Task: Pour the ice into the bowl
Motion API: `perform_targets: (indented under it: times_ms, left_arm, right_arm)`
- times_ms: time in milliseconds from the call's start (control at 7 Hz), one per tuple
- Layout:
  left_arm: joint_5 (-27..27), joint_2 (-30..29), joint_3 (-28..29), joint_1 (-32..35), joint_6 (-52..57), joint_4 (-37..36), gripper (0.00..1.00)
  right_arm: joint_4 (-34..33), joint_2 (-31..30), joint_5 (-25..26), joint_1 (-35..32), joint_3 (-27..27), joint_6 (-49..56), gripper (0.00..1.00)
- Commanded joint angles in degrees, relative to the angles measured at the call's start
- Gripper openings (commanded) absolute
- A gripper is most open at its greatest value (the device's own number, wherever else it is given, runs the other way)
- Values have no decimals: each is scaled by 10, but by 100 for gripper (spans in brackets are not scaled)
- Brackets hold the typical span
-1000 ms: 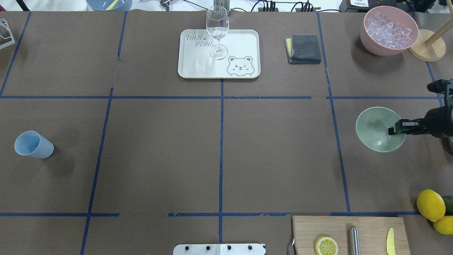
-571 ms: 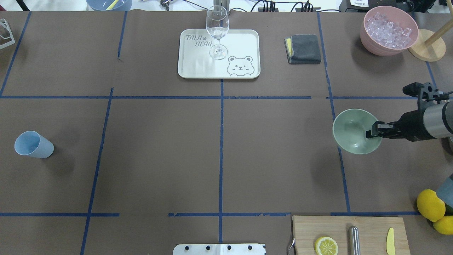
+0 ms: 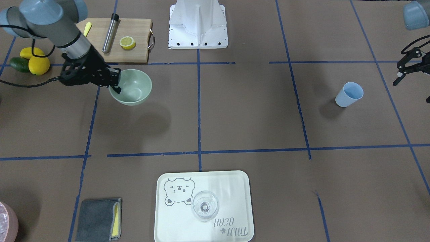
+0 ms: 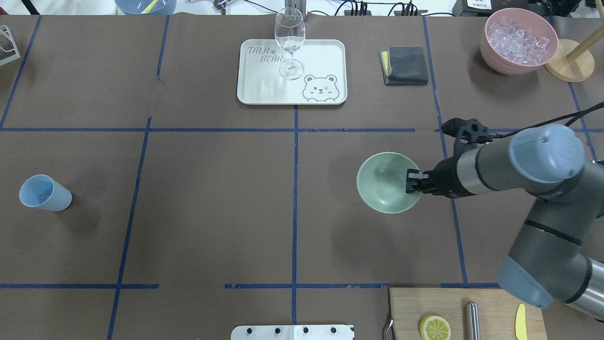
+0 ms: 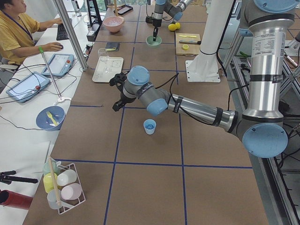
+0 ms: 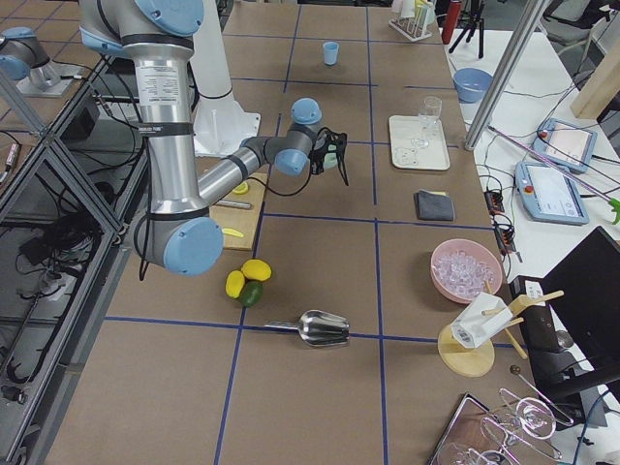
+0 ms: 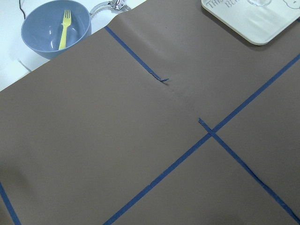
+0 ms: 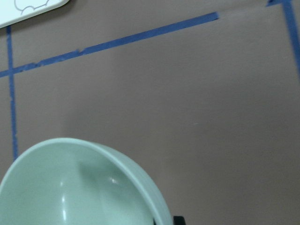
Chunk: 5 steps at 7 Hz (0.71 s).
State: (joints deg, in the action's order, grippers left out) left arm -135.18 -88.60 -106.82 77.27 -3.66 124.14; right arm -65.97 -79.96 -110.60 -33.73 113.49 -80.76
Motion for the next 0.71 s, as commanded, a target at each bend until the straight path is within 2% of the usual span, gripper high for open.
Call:
perform_targets:
  times_ms: [0,286,571]
  left_arm:
    - [0,1,1,-2,1,2,100]
    - [0,1,1,-3,-1,10,100]
    - [0,1,2,-5,-1,15,100]
  right_arm:
    - [-170,158,52,79,-10,-33,0]
    - [-179,255,86,108,-82,-88,0]
    - [-174,355,92,110,-197,-110,0]
